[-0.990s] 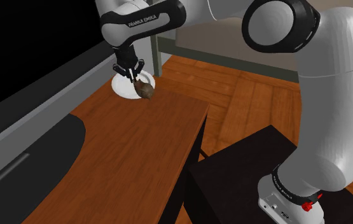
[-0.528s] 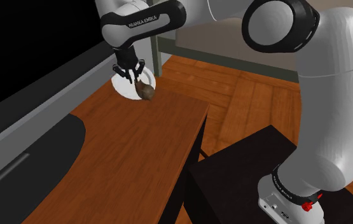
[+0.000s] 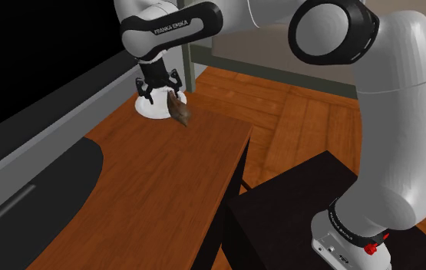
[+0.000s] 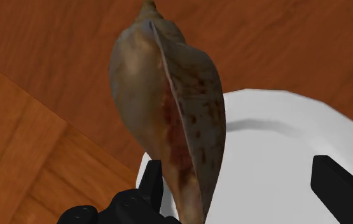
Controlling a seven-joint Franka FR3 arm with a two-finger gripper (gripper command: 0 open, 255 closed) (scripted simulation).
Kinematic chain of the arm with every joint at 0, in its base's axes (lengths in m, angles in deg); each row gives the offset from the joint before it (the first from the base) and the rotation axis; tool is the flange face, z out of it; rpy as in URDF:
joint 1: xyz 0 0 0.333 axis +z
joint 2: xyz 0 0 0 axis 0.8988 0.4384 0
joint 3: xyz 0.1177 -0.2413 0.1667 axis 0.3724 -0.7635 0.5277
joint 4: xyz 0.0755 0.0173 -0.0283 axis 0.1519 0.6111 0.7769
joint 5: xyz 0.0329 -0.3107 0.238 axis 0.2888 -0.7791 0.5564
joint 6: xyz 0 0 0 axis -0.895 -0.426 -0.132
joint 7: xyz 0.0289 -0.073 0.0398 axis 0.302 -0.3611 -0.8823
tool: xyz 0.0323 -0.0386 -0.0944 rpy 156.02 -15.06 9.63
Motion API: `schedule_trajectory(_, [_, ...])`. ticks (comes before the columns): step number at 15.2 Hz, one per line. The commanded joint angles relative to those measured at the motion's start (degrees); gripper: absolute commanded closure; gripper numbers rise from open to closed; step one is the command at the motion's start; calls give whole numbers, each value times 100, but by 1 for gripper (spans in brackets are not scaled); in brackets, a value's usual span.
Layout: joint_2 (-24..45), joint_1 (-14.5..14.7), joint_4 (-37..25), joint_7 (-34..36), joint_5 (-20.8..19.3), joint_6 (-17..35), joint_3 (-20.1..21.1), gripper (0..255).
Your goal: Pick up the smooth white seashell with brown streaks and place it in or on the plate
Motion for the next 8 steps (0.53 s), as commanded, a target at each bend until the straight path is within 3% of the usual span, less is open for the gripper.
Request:
schedule_trajectory(1, [-56, 2, -313, 4, 16, 479, 78, 0])
schedule_trajectory(8, [-30, -78, -317, 42, -63, 463, 199, 0])
